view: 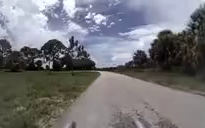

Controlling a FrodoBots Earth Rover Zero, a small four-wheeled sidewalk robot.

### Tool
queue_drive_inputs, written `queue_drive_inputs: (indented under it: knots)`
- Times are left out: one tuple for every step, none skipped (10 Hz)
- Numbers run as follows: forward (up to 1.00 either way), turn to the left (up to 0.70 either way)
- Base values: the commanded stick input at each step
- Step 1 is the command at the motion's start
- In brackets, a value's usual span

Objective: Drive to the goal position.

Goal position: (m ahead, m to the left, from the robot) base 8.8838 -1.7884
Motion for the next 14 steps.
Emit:
queue_drive_inputs:
  knots:
    - [0.85,-0.2]
    - [0.85,-0.01]
    - [0.85,0.0]
    - [0.85,0.0]
    - [0.85,0.0]
    - [0.85,0.0]
    - [0.85,0.0]
    - [0.85,0.0]
    - [0.85,0.0]
    - [0.85,0.0]
    - [0.85,0.0]
    - [0.85,0.0]
    - [0.85,0.0]
    - [0.85,0.0]
